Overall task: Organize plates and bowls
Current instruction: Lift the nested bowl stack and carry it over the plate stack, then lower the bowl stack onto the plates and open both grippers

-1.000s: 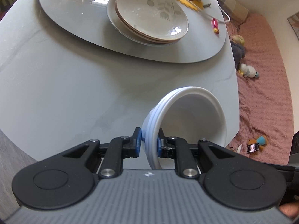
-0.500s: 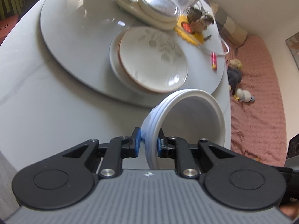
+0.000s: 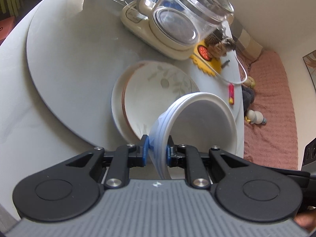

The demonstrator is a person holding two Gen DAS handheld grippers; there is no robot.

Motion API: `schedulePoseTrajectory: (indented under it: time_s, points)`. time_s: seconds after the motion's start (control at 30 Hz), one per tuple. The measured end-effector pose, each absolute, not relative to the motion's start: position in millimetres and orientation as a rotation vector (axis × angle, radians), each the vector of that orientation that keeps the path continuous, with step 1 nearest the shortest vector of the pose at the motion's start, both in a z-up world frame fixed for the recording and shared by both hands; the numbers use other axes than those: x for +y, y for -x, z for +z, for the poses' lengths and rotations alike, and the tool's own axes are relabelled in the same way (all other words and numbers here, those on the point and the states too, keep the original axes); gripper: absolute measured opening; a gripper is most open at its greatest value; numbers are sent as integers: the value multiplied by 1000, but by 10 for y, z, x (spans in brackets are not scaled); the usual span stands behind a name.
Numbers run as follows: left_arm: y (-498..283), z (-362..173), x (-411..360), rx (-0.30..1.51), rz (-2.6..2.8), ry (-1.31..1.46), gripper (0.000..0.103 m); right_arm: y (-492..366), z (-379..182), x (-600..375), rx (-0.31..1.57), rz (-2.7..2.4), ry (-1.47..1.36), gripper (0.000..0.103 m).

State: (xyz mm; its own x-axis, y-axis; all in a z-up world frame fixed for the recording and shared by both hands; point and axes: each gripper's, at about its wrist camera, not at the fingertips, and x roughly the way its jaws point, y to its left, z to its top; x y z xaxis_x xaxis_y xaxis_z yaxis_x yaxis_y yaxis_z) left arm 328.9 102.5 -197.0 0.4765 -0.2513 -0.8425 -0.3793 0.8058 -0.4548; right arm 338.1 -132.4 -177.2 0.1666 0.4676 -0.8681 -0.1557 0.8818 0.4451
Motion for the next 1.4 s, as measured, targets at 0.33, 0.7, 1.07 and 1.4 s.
schedulePoseTrajectory:
  time_s: [0.33,0.7,1.07,1.4]
  points:
    - [-3818,-2204,1191,1107,84,695,19,-3859,-1950,-1083,1354,398,-245,18]
    - [-4133,-2416,1284,1152,74,718,20,-4092,-2106,-1015,1367,353,-246,19]
    - [-4215,-2557,1327,1184,85,722,20,-4112,-2212,-954,1379,340,-214,19]
    - [-4209,-2526,1262,1193,45,684,33,-4096,-2205,-952,1364,338,-188,21]
